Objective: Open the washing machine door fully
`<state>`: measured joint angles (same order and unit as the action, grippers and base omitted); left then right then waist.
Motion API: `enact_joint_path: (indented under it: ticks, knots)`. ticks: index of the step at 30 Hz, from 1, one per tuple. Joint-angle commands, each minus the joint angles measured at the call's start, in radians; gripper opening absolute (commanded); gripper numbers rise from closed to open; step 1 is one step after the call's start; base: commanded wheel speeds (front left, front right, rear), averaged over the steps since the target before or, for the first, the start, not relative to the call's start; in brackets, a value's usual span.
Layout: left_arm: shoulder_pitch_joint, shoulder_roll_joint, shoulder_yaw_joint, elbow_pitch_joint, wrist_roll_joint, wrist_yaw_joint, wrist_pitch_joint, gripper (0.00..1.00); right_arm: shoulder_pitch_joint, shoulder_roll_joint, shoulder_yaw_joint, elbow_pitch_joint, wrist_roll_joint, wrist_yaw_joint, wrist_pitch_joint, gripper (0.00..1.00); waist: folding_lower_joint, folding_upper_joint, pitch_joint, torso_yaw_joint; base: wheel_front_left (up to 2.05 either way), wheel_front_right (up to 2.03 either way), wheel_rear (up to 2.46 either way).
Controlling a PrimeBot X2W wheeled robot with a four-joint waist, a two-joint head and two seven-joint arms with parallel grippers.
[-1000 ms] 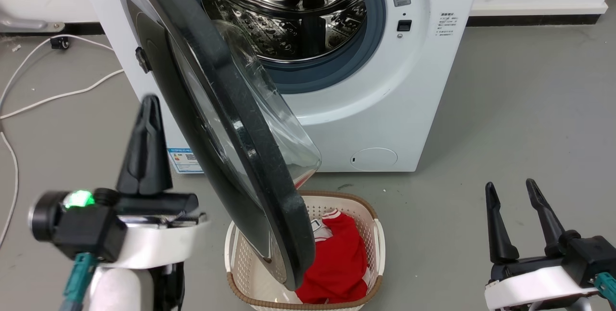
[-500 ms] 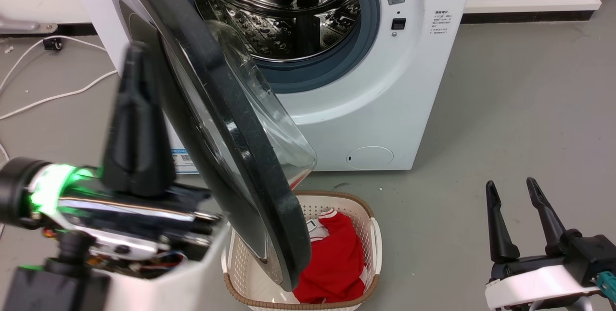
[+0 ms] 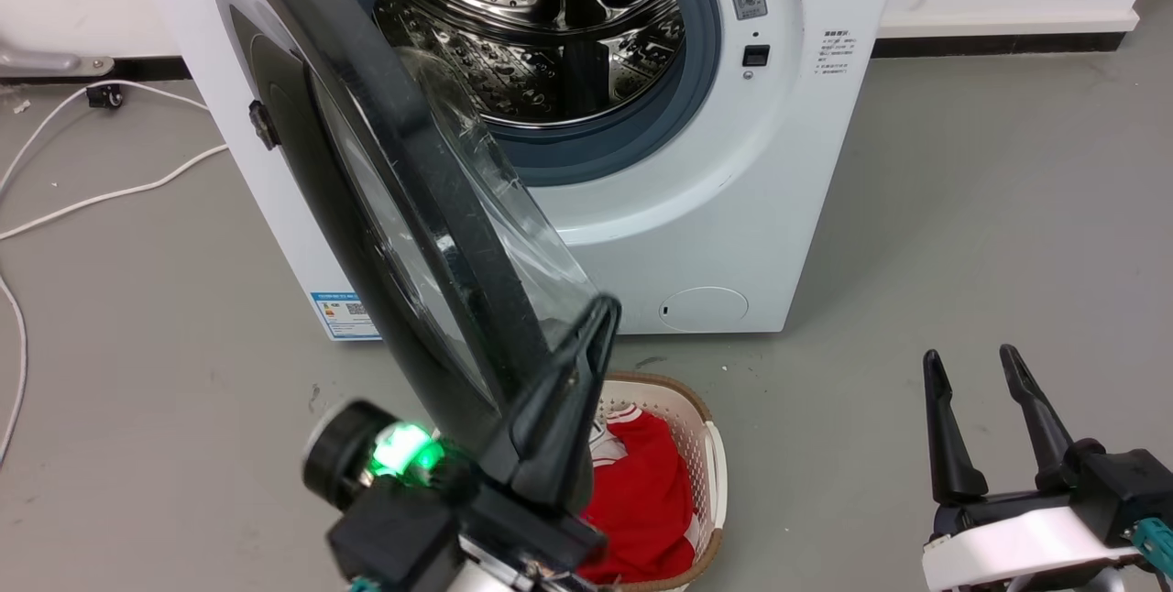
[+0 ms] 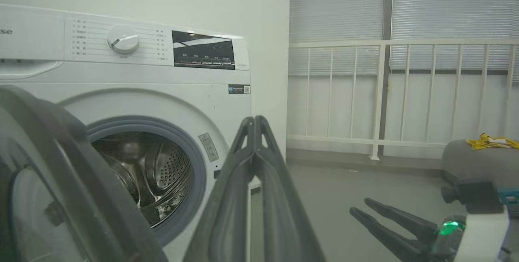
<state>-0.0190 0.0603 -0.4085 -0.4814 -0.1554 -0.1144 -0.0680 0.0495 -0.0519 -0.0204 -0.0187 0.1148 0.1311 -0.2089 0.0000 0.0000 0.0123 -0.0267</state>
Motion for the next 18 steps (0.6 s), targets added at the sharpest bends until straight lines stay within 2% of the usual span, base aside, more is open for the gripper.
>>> enact_joint_path:
  ticks: [1,9,18]
  knots:
    - [0.019,0.007,-0.004,0.010,-0.005,0.000,0.010,0.00,0.010,0.003,0.001,0.002,0.001,-0.001,0.004,1.00,0.0000,0.0000,0.000,0.001,0.00,0.00,0.00]
    - [0.105,0.027,-0.069,0.161,-0.037,-0.004,0.075,0.00,0.007,0.003,0.006,0.005,0.006,-0.001,0.009,1.00,0.0000,0.0000,0.003,0.010,0.00,0.00,0.00]
    - [0.064,0.022,-0.075,0.333,-0.034,0.010,0.025,0.00,-0.005,0.003,0.015,0.015,0.017,-0.001,0.012,1.00,0.0000,0.0000,0.016,-0.001,0.00,0.00,0.00]
